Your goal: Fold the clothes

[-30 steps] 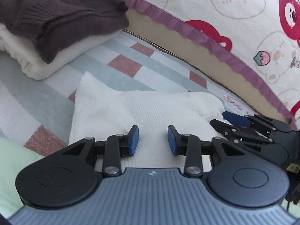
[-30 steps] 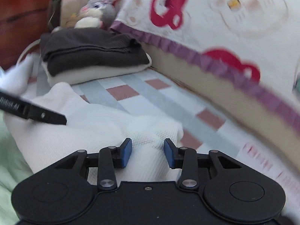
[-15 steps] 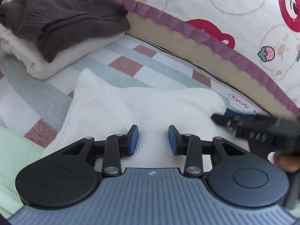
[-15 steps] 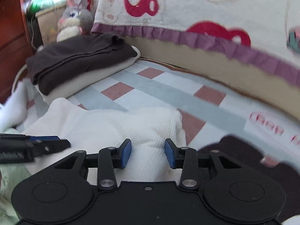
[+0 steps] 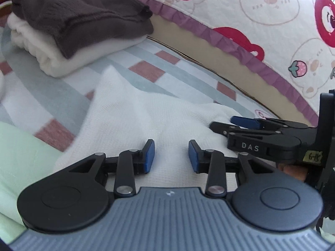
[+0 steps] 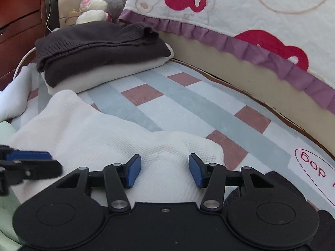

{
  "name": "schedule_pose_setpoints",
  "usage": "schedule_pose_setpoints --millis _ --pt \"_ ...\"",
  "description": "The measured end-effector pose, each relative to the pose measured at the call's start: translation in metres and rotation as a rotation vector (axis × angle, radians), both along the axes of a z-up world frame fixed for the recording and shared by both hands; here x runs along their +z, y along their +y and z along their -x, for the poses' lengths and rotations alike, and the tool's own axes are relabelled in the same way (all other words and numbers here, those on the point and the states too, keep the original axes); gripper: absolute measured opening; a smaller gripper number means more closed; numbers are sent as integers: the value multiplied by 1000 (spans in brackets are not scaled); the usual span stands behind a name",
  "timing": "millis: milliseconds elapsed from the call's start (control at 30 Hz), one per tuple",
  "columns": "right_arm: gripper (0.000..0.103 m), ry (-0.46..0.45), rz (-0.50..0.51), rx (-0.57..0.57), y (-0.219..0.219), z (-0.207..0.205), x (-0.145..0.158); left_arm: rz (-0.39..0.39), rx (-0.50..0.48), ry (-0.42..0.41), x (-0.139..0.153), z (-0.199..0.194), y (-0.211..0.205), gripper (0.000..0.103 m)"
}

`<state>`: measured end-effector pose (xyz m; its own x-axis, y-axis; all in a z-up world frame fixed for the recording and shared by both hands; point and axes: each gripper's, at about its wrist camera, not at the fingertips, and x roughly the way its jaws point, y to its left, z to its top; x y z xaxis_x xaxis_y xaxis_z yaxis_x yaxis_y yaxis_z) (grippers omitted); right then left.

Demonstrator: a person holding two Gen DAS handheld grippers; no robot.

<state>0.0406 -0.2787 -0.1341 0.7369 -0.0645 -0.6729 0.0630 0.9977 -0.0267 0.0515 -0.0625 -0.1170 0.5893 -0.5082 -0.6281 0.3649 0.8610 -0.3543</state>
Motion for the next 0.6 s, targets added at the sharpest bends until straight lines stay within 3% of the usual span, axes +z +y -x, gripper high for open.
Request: schedule_pose_setpoints --millis 100,200,333,400,433,467,500,533,600 --pt "54 -20 -38 -28 1 9 8 -8 69 -18 9 -2 20 35" --pt "54 -71 -87 -61 7 32 24 -21 102 17 -3 -9 34 32" --pt "54 -9 47 5 27 38 14 -60 116 31 -9 -17 37 32" --pt "54 -2 8 -13 20 34 12 -100 128 39 -5 -20 37 33" --pt "54 4 -15 -20 16 32 13 -133 152 44 -2 -21 38 34" --pt "54 13 -32 -21 12 30 15 -165 178 51 1 -23 41 44" --pt "54 25 -46 -21 9 29 17 -180 209 70 3 -26 47 45" --pt "54 38 -68 -28 6 28 20 -150 224 98 6 -29 58 45" --pt "54 49 -157 -90 -5 29 30 -13 242 187 7 -35 82 45"
